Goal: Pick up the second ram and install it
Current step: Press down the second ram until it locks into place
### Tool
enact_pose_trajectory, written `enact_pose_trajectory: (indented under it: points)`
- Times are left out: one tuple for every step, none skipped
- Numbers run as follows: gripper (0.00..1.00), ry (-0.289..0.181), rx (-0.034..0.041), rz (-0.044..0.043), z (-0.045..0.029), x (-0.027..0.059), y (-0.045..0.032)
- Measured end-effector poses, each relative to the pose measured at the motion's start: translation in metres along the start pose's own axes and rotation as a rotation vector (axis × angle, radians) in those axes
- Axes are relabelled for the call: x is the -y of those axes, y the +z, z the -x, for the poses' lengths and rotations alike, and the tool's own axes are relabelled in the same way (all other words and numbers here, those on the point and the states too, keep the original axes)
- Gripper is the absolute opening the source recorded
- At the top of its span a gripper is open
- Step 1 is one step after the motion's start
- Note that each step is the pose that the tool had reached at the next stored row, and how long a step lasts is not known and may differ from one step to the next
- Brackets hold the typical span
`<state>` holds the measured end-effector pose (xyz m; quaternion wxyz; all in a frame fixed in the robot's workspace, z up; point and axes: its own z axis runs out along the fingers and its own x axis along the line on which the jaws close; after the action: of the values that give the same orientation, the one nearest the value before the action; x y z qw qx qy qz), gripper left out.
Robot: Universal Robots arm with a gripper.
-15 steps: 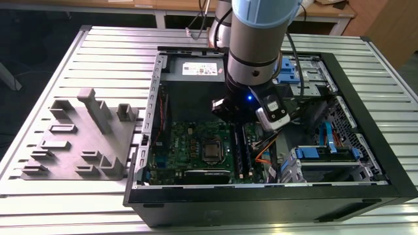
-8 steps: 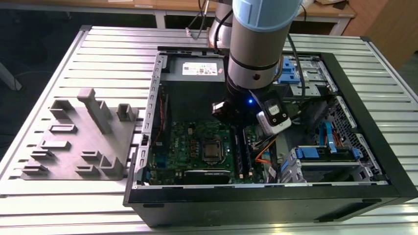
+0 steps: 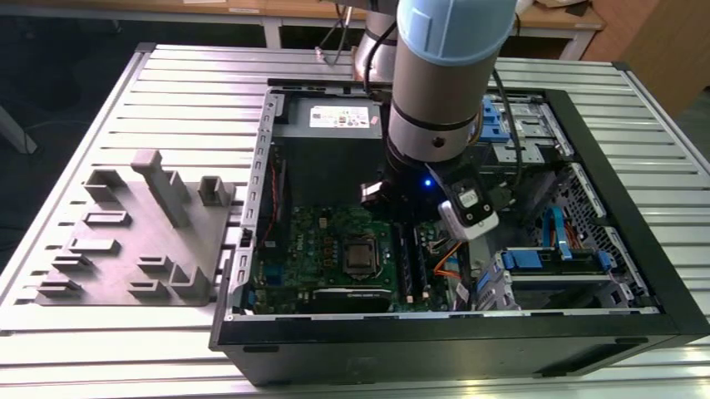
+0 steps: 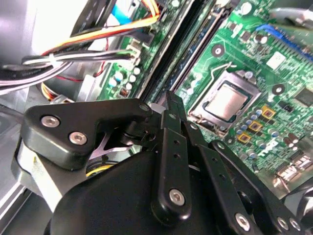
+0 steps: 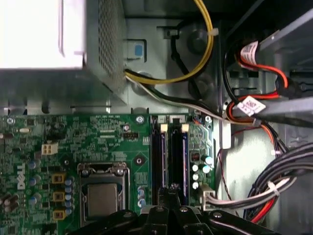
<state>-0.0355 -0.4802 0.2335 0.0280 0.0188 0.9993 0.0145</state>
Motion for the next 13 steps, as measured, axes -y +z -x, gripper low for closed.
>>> enact_pose_trajectory:
  points:
    - [0.07,0.0,0.0,0.0,0.0001,0.0016,0.0]
    - [0.07,0.0,0.0001,0.0001,0.0001,0.0032,0.0]
    - [0.07,0.0,0.0,0.0001,0.0002,0.0048,-0.0001]
    - [0.07,0.0,0.0001,0.0001,0.0002,0.0064,-0.0001]
    - [0.07,0.0,0.0,0.0001,0.0003,0.008,-0.0002]
    - [0.07,0.0,0.0001,0.0001,0.0004,0.0095,-0.0002]
    - [0.07,0.0,0.0,0.0,0.0004,0.0109,-0.0003]
    - [0.07,0.0,0.0,-0.0001,0.0005,0.0124,-0.0004]
    - [0.07,0.0,0.0,-0.0001,0.0005,0.0139,-0.0004]
    - [0.07,0.0,0.0,0.0,0.0006,0.0154,-0.0004]
    - [0.07,0.0,0.0,0.0,0.0006,0.0171,-0.0005]
    - [0.07,0.0,0.0,0.0001,0.0007,0.0189,-0.0005]
    - [0.07,0.0,0.0001,0.0002,0.0008,0.0207,-0.0005]
